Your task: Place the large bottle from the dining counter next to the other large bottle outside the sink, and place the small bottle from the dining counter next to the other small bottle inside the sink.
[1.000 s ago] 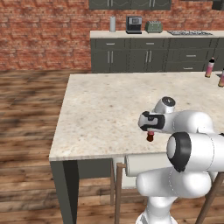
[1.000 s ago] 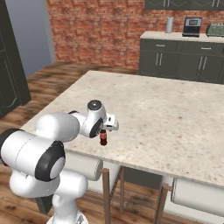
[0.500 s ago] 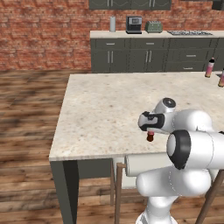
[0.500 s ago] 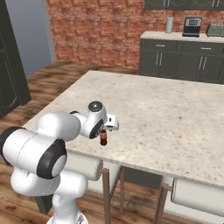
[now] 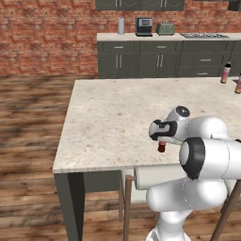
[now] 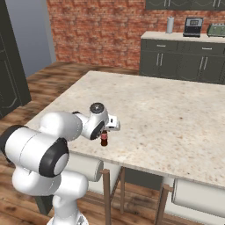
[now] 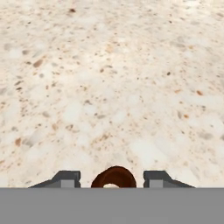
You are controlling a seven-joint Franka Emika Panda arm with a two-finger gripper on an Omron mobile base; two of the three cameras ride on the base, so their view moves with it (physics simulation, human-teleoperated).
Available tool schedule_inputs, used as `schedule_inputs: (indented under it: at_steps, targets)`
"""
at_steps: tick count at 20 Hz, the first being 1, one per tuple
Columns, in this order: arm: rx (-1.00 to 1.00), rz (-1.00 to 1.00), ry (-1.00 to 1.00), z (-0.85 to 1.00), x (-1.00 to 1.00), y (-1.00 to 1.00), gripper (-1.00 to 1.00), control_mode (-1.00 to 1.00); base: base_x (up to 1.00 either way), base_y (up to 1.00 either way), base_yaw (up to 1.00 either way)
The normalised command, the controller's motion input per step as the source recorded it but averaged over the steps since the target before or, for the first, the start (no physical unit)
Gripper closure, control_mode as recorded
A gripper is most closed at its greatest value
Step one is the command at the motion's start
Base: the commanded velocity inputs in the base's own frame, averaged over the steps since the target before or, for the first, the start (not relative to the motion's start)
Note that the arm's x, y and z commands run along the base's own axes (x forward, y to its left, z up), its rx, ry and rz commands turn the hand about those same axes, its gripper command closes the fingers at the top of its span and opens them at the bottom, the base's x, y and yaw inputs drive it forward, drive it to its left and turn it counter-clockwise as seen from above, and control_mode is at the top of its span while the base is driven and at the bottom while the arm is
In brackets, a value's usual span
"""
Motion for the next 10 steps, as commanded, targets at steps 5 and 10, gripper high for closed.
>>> schedule_inputs:
  at_steps: [5,10]
  targets:
    - [0.00,0.02,-0.01,-0.10,0.00,0.00,1.00,-1.00,0.00,0.00,0.00]
    - [0.00,0.02,-0.02,-0.01,-0.02,0.01,1.00,-1.00,0.00,0.00,0.00]
